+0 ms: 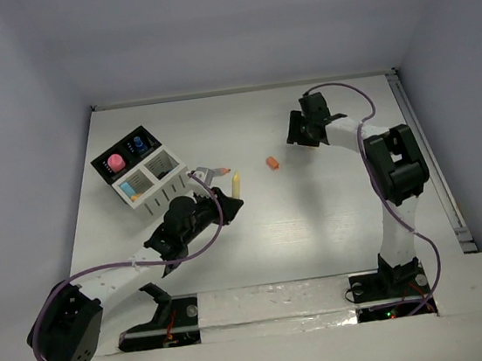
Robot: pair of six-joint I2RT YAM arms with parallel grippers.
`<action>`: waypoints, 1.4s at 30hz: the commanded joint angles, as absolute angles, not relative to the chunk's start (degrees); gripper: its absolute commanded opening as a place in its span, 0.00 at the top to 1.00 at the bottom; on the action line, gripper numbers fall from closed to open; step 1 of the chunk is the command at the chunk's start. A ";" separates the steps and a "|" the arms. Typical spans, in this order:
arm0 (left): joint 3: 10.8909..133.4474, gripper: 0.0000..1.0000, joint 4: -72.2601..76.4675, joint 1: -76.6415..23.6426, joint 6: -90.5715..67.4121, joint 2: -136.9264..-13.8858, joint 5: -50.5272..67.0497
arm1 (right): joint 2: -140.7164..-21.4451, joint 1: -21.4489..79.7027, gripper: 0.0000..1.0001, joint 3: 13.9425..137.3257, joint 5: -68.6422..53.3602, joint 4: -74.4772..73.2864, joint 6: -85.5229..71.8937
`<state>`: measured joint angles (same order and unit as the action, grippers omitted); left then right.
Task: Sort the stationery into containers
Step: Close the pen cap on the pen.
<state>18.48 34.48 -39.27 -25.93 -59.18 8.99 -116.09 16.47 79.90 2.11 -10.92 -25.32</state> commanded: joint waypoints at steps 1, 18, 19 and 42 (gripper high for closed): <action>18.98 1.00 37.26 -39.37 -25.22 -58.18 9.14 | -116.02 16.00 0.41 80.60 6.15 -10.90 -23.91; 18.90 1.00 37.44 -39.37 -25.31 -58.10 9.76 | -111.71 16.00 0.41 76.29 11.51 -13.09 -21.89; 18.90 1.00 37.62 -39.37 -25.40 -58.10 9.84 | -111.62 16.00 0.41 76.20 11.77 -13.18 -21.80; 19.07 1.00 37.79 -39.37 -25.05 -59.41 9.49 | -115.22 11.43 0.26 81.12 9.32 -13.01 -23.64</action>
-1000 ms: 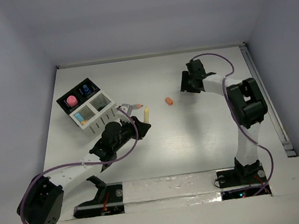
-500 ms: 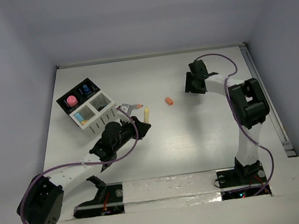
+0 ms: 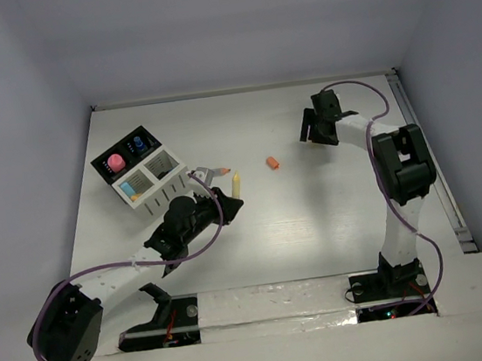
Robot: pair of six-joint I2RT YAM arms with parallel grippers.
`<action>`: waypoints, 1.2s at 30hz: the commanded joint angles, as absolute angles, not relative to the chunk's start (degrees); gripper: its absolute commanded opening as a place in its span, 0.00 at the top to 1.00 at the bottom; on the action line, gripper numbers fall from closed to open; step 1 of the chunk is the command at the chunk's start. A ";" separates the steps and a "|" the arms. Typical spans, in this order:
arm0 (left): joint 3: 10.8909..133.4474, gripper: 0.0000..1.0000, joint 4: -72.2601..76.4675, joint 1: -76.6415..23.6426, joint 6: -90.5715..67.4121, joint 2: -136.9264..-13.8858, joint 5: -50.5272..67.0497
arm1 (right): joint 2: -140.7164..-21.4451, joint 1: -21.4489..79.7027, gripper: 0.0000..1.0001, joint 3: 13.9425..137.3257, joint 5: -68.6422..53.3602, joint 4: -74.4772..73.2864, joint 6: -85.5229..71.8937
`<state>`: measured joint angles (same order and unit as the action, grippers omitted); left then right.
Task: Sort the stationery into containers
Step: Close the pen cap on the pen.
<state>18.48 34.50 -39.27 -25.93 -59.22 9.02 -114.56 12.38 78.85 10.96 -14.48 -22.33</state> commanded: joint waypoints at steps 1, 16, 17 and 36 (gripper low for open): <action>19.16 1.00 37.79 -39.37 -25.14 -59.50 9.49 | -115.75 10.90 0.25 81.30 8.71 -13.01 -23.90; 19.25 1.00 37.79 -39.37 -24.96 -59.68 9.49 | -112.86 10.37 0.11 81.58 8.35 -13.54 -24.43; 19.25 1.00 37.79 -39.37 -25.05 -59.68 9.49 | -111.89 10.37 0.10 80.61 8.26 -13.36 -24.78; 19.25 1.00 37.79 -39.37 -25.05 -59.77 9.32 | -112.84 10.37 0.08 74.53 -1.06 -9.32 -27.42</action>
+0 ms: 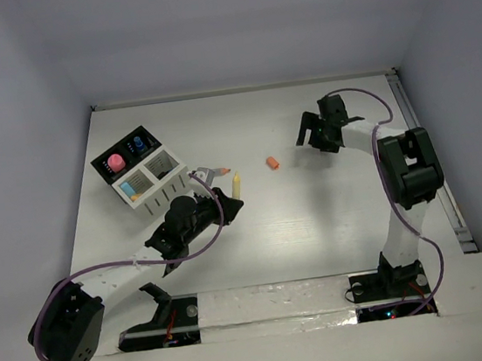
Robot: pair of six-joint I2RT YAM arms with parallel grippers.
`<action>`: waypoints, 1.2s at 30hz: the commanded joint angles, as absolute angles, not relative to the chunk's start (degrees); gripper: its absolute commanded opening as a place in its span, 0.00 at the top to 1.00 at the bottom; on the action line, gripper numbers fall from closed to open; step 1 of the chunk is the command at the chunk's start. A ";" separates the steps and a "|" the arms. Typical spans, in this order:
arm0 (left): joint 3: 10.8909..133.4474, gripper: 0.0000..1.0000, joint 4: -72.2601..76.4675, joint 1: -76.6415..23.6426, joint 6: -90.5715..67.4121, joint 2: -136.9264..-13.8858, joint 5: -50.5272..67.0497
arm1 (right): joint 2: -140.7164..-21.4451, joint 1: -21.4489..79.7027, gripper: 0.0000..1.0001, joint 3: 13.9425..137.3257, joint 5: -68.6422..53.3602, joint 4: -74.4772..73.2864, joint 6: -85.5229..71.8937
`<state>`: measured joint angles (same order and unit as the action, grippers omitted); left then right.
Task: Sort the stationery into containers
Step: Close the pen cap on the pen.
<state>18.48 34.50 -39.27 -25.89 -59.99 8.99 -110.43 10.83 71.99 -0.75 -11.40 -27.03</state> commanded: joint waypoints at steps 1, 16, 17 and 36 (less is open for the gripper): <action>19.25 1.00 37.79 -39.37 -25.05 -59.77 9.32 | -113.29 10.37 0.08 75.05 -0.53 -9.40 -27.42; 19.34 1.00 37.62 -39.37 -24.87 -59.85 9.40 | -119.70 10.37 0.18 83.58 5.36 -13.27 -26.37; 19.42 1.00 37.70 -39.37 -24.96 -60.03 9.40 | -119.97 10.37 0.21 83.84 5.45 -13.71 -26.19; 19.25 1.00 37.79 -39.37 -24.87 -59.77 9.23 | -120.94 10.37 0.79 83.14 7.82 -15.56 -24.96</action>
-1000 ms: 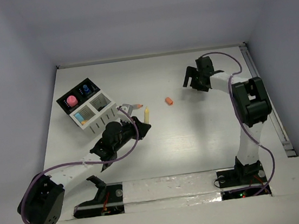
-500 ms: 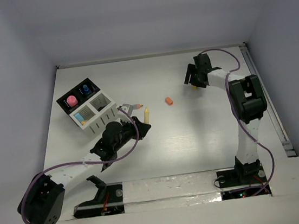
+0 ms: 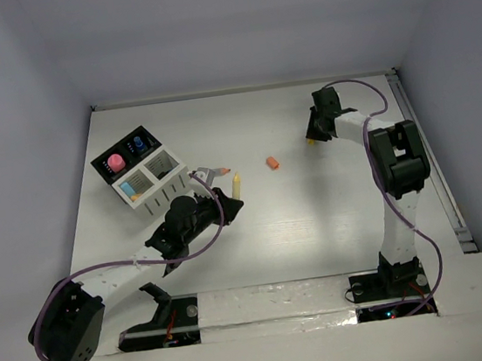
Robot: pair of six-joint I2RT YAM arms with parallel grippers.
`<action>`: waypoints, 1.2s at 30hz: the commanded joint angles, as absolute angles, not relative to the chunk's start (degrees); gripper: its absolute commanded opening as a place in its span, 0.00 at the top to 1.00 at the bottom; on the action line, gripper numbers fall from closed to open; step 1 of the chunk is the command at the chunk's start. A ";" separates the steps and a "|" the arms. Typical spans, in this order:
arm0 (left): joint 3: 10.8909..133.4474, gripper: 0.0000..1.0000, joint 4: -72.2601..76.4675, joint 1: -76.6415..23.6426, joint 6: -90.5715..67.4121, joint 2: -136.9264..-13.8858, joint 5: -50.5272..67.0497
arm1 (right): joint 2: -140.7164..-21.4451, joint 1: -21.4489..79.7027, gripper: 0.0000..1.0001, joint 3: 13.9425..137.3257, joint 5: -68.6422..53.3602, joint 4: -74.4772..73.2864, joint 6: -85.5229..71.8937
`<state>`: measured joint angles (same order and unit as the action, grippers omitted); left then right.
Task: Sort the stationery into containers
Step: Close the pen cap on the pen.
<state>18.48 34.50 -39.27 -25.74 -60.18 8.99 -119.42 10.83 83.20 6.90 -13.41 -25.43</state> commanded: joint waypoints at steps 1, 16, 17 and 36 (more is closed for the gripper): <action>19.25 1.00 37.79 -39.37 -24.87 -59.85 9.14 | -120.85 10.37 0.85 83.14 7.91 -15.38 -24.96; 18.72 1.00 43.58 -39.37 -26.80 -62.49 13.09 | -101.36 16.42 1.00 67.62 -1.74 1.55 -28.73; 18.63 1.00 44.64 -39.37 -27.68 -63.36 14.23 | -99.42 17.83 1.00 65.41 -3.24 5.06 -29.61; 21.89 1.00 66.25 -39.37 -50.52 -65.65 31.55 | -77.25 26.46 1.00 42.54 -30.41 52.01 -47.72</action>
